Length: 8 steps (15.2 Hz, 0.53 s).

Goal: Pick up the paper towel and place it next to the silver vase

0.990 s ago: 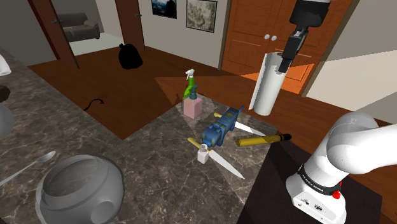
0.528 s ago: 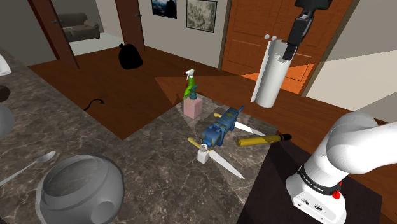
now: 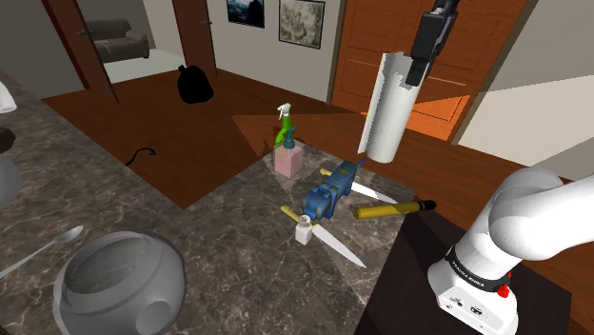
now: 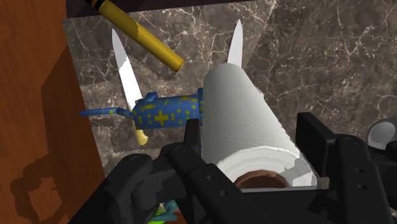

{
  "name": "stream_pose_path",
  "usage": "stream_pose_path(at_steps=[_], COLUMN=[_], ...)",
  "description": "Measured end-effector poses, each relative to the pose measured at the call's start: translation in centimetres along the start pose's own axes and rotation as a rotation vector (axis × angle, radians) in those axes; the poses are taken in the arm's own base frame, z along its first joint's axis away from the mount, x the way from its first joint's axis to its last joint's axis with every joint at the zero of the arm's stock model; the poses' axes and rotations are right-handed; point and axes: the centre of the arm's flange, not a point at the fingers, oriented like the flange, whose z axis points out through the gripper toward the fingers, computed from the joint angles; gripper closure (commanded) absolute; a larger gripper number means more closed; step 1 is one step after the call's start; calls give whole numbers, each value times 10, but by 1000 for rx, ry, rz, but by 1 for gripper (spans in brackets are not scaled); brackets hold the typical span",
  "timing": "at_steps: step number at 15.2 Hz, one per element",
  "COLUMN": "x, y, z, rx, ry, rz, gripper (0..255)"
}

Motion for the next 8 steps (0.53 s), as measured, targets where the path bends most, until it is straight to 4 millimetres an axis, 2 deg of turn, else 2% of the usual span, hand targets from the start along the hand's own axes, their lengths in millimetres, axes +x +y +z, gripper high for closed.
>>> stream_pose_path(at_steps=[8], x=[30], y=[-103], z=[1], rx=[0], ry=[0], rz=[0], gripper=[255])
